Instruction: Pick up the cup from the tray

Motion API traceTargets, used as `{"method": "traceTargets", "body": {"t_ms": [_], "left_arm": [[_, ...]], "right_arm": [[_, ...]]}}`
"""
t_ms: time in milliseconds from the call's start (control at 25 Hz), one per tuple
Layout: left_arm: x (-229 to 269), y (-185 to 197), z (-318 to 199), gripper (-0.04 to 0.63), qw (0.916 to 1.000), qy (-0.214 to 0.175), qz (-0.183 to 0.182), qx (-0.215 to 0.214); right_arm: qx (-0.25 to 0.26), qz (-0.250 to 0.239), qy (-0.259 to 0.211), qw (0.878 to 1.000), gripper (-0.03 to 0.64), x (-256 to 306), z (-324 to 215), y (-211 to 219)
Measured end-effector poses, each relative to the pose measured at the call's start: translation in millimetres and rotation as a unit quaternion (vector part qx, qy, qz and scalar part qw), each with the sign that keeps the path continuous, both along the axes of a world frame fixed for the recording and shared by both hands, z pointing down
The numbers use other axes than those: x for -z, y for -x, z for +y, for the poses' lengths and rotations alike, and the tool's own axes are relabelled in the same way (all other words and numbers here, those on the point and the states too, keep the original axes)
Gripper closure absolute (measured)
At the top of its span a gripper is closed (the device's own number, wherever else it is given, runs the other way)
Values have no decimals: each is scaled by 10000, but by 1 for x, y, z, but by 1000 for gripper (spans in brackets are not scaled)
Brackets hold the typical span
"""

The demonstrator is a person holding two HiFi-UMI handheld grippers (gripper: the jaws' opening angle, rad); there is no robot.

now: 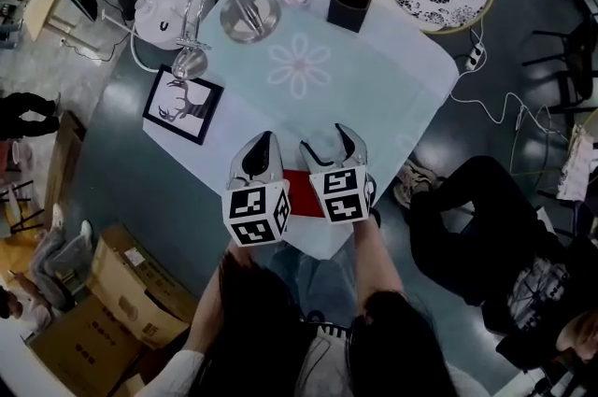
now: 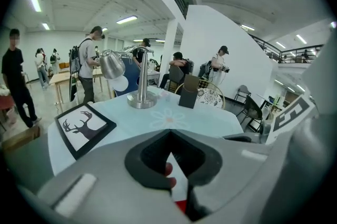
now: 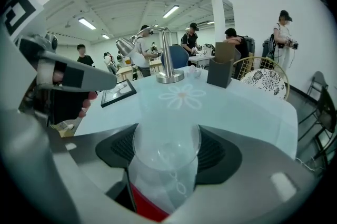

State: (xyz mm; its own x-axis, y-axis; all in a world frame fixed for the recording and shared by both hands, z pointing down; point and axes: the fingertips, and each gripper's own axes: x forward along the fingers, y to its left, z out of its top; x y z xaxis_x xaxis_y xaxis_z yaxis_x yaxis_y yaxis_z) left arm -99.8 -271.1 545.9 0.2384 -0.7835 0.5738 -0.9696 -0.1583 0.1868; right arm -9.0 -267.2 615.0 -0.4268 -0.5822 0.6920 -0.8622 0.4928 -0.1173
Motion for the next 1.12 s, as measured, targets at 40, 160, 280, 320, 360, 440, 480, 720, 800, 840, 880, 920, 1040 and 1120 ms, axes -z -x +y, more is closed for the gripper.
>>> {"method": "traceTargets", "body": {"t_ms": [40, 160, 280, 320, 360, 440, 480, 720, 800, 840, 880, 920, 1040, 1120], "left_arm": [[-2, 1, 1, 595, 10000, 36, 10, -22], [-7, 2, 5, 595, 9999, 111, -54, -118], [-10, 3, 10, 595, 9998, 158, -65, -97], [-11, 2, 11, 595, 9998, 176, -74, -93], [-12, 2, 13, 595, 9997, 196, -81, -94], [-16, -1, 17, 595, 9995, 272, -59, -131], [-19, -3, 19, 595, 9993, 338, -36, -173], [-29, -6, 27, 595, 9982, 524, -17, -292], [-25, -7, 27, 595, 9984, 474, -9, -303], [-23, -7, 26, 595, 9986, 437, -9, -306], [-20, -7, 26, 595, 9987, 398, -4, -303], [-16, -7, 25, 595, 9989, 356, 7, -297], [-2, -8, 24, 595, 9993, 222, 44, -295], [7, -9, 26, 595, 9994, 142, 52, -309]], "right_arm": [[-44, -28, 32, 10000, 273, -2, 1, 0], [-71, -32, 64, 9999, 272, -6, 4, -1], [40, 91, 40, 9999, 272, -7, 5, 1], [48, 82, 25, 10000, 270, -7, 5, 2], [54, 31, 7, 10000, 267, -6, 5, 3], [79, -208, -12, 9998, 255, -3, 7, 5], [100, -314, -10, 9995, 233, -2, 8, 7], [63, -418, -111, 9990, 184, 3, 10, 2], [67, -396, -172, 9990, 184, 10, 11, 0], [66, -389, -229, 9990, 184, 14, 11, 0], [65, -390, -287, 9988, 184, 19, 11, -1], [70, -401, -336, 9986, 184, 24, 12, -1], [126, -482, -408, 9979, 183, 38, 16, 0], [116, -493, -431, 9978, 183, 46, 20, 0]]}}
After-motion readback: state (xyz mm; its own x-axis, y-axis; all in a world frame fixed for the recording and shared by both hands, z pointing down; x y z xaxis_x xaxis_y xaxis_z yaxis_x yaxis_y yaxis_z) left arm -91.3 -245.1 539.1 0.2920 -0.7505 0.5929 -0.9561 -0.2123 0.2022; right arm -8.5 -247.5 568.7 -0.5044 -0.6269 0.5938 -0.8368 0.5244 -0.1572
